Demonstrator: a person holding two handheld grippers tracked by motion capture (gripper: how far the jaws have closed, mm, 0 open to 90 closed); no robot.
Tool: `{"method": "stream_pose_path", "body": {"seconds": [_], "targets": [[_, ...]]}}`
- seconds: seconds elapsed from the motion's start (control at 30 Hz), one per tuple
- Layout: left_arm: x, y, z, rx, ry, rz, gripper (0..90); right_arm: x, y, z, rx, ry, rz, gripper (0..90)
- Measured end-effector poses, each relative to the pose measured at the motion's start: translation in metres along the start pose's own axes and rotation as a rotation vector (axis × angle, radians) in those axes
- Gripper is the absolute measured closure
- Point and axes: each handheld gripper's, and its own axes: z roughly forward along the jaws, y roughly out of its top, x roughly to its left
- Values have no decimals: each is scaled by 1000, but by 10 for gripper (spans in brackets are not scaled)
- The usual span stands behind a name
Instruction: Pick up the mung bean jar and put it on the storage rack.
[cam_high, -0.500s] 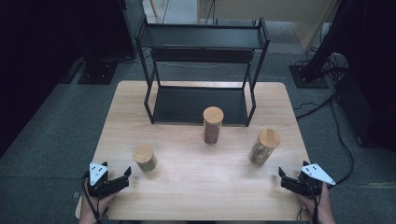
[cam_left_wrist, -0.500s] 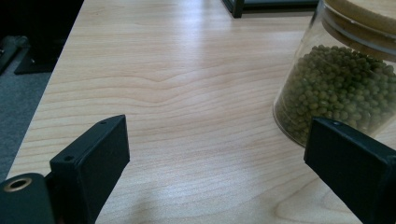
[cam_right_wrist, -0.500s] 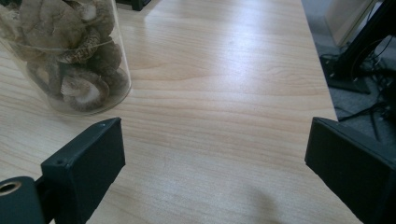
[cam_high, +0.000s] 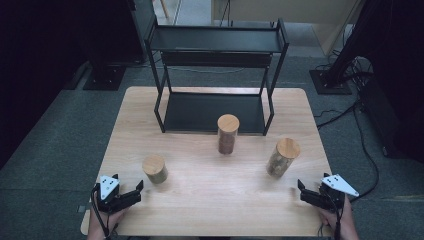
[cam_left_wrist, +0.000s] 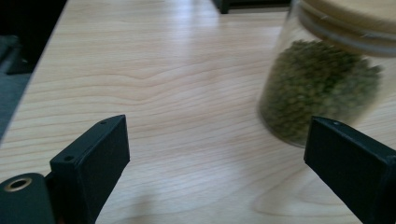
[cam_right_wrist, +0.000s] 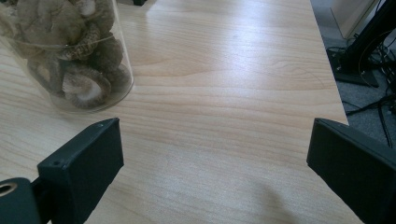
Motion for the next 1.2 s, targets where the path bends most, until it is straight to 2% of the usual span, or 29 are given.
{"method": "stream_pose_path", "body": {"seconds": [0.13,0.23,0.43,0.73,0.87,1.2], "targets": [[-5,3,-1,2,-4,9,71,0,0,0,3,3,0,28],[-9,4,1,21,-2,22,71,1,0,0,10,5,-3,28],[-21,8,3,34,-21,55,71,1,0,0,14,0,-1,28],[-39,15,15,56,-26,89,71,2,0,0,14,2,-7,28],[-44,22,22,57,-27,77,71,1,0,0,15,5,-7,28],[-55,26,39,96,-27,65,71,1,0,0,17,11,-9,28]]}}
